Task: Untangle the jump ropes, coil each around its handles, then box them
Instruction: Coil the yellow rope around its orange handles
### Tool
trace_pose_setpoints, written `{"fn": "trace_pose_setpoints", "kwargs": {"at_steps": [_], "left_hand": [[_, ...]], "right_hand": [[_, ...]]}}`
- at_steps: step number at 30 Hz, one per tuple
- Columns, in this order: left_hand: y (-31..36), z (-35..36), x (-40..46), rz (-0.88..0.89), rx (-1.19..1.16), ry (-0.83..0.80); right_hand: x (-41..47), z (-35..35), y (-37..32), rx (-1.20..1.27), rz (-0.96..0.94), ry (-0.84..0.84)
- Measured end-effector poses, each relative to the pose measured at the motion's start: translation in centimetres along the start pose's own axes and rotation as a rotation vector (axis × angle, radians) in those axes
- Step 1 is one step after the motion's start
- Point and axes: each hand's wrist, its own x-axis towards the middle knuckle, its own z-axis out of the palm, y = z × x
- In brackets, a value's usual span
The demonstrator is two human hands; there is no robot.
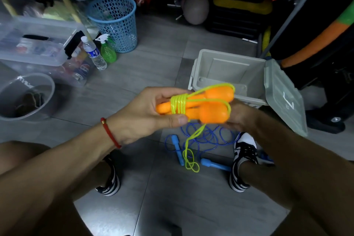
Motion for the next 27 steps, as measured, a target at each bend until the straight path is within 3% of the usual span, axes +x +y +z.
{"fn": "trace_pose_setpoints", "kwargs": {"at_steps": [5, 8, 13, 16, 19, 22, 27], "left_hand": [[-0.6, -1.7, 0.4, -0.113, -0.067, 0.241], [-1.0, -3.1, 0.8, -0.204, -0.141, 0.426], [-1.4, -3.7, 1.1, -0.274, -0.076, 0.555], [-1.5, -3.8, 1.3, -0.313, -0.055, 0.597], [-1.4, -3.9, 1.2, -0.352, -0.064, 0.59], [-1.3, -4.1, 1.4, -0.389, -0.081, 0.602], [-1.5, -3.8, 2.1, -0.408, -0.145, 0.615]], "right_hand": [[0.8, 2.5, 0.0, -0.011, -0.058, 0.086], [0.6, 4.1, -0.5, -0.142, -0.048, 0.118], [0.7, 6.3, -0.8, -0.301, -0.013, 0.164], [0.6, 6.1, -0.7, -0.38, 0.064, 0.139], [0.8, 5.5, -0.3, -0.561, 0.103, 0.25], [0.9, 5.2, 0.3, -0.749, -0.054, 0.441], [0.7, 5.5, -0.2, -0.965, -0.218, 0.546]]}}
